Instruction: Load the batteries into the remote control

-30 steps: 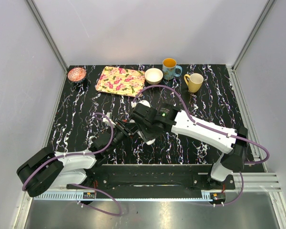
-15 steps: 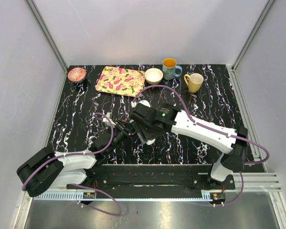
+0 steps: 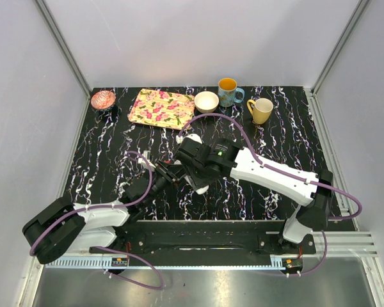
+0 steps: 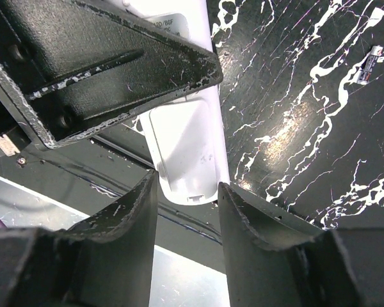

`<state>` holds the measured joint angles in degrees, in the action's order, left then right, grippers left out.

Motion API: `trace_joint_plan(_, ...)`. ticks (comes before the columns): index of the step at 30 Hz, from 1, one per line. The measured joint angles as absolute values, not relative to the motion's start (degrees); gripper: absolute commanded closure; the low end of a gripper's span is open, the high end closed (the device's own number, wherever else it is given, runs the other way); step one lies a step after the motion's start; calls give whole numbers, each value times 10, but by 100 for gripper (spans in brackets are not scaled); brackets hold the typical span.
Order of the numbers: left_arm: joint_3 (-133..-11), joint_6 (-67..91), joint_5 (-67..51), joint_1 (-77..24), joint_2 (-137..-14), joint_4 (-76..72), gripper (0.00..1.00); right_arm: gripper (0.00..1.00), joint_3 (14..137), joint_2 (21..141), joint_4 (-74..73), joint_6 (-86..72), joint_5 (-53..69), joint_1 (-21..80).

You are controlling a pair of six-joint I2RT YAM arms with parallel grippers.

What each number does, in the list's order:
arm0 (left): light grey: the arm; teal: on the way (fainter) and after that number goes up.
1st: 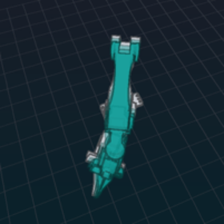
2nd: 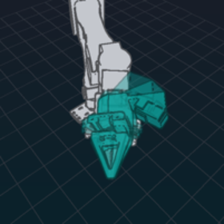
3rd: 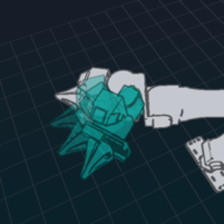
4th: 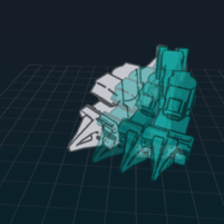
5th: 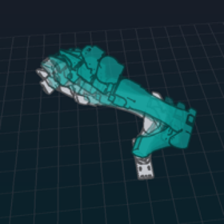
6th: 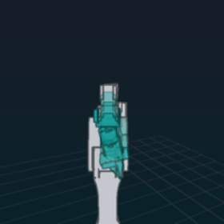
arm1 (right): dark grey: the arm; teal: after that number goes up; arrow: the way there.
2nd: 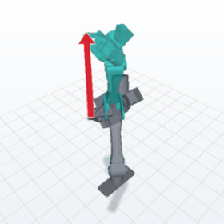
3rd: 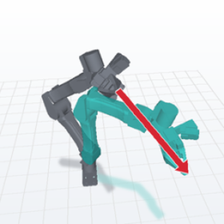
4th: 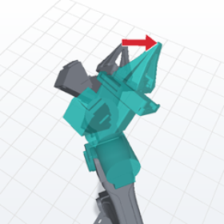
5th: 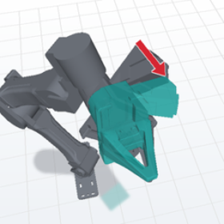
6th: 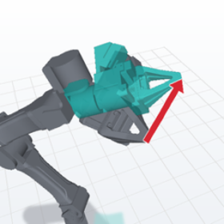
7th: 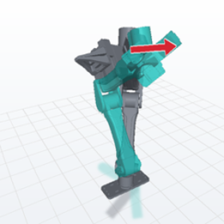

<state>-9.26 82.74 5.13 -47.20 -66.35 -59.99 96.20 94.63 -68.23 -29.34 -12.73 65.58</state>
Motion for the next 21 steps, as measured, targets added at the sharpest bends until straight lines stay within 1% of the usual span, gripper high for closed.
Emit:
trace_joint_plan(1, -93, 827, 51, -472, -663, -600, 100, 58, 962, 946, -682, -293, -127, 656)
trace_joint_plan(4, -93, 827, 51, -472, -663, -600, 100, 65, 962, 946, -682, -293, -127, 656)
trace_joint_plan(5, -93, 827, 51, -472, -663, -600, 100, 69, 962, 946, -682, -293, -127, 656)
trace_joint_plan(8, -93, 827, 51, -472, -663, -600, 100, 71, 962, 946, -682, -293, -127, 656)
trace_joint_plan(11, -93, 827, 51, -472, -663, -600, 100, 51, 962, 946, -682, -293, -127, 656)
trace_joint_plan(12, -93, 827, 51, -472, -663, -599, 100, 38, 962, 946, -682, -293, -127, 656)
trace_joint_plan(15, -93, 825, 51, -472, -663, -599, 100, 27, 962, 946, -682, -292, -127, 656)
trace_joint_plan(18, -93, 825, 50, -472, -663, -599, 100, 25, 962, 946, -682, -293, -128, 656)
trace_joint_plan(21, -93, 825, 50, -472, -663, -599, 100, 33, 962, 946, -682, -292, -128, 656)
